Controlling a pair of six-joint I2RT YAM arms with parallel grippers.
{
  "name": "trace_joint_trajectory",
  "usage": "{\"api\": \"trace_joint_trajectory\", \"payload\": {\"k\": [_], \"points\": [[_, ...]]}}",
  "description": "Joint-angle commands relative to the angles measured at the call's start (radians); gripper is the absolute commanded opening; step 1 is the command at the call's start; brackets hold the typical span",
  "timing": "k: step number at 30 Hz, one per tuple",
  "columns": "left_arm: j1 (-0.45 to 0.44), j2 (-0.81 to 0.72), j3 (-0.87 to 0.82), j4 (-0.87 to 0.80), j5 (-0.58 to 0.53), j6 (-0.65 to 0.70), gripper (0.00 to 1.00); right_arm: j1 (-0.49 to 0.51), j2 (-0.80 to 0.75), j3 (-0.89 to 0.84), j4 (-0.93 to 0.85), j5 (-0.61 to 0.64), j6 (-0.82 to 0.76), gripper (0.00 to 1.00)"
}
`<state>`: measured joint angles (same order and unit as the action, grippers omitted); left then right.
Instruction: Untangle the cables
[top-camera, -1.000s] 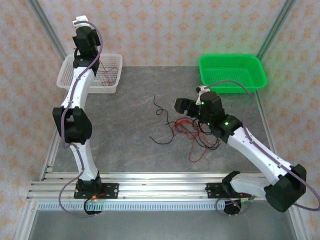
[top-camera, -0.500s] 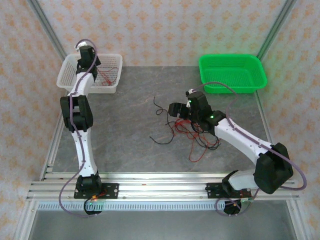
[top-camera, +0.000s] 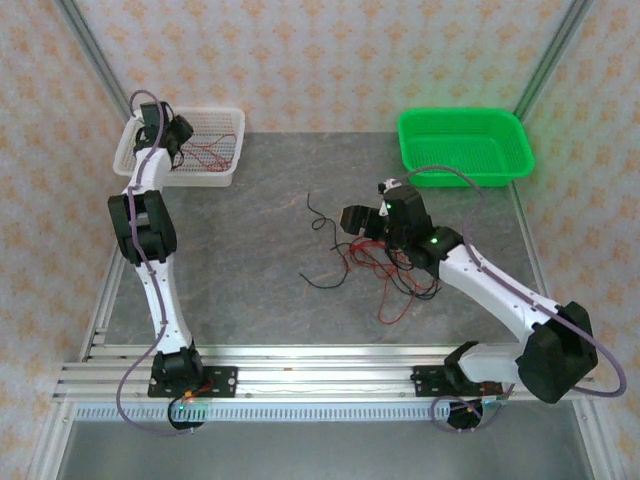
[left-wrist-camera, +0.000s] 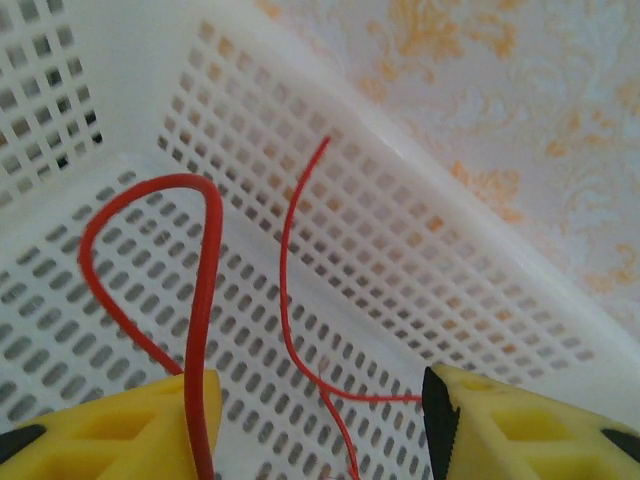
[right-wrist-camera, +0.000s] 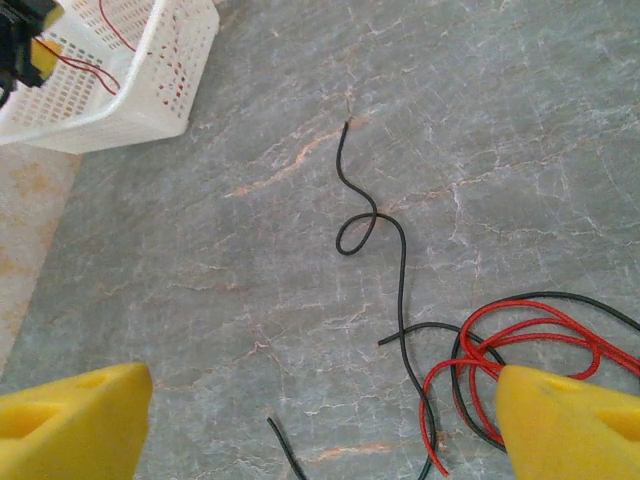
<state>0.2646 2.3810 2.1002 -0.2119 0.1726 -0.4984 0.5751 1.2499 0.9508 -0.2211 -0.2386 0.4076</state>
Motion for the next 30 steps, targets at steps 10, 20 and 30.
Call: {"api": "trace_joint_trajectory", "payload": {"k": [10, 20, 30], "points": [[-0.009, -0.097, 0.216, -0.534, -0.193, 0.057, 0.57, -0.003, 0.004, -0.038, -0.101, 0.098, 0.078, 0.9], [-0.036, -0.108, 0.201, -0.692, -0.129, 0.119, 0.53, -0.003, -0.044, -0.098, -0.103, 0.115, 0.065, 0.91], [-0.133, -0.308, 0.179, -0.671, -0.149, 0.136, 0.58, 0.001, 0.065, -0.091, -0.185, 0.206, 0.027, 0.78]]}}
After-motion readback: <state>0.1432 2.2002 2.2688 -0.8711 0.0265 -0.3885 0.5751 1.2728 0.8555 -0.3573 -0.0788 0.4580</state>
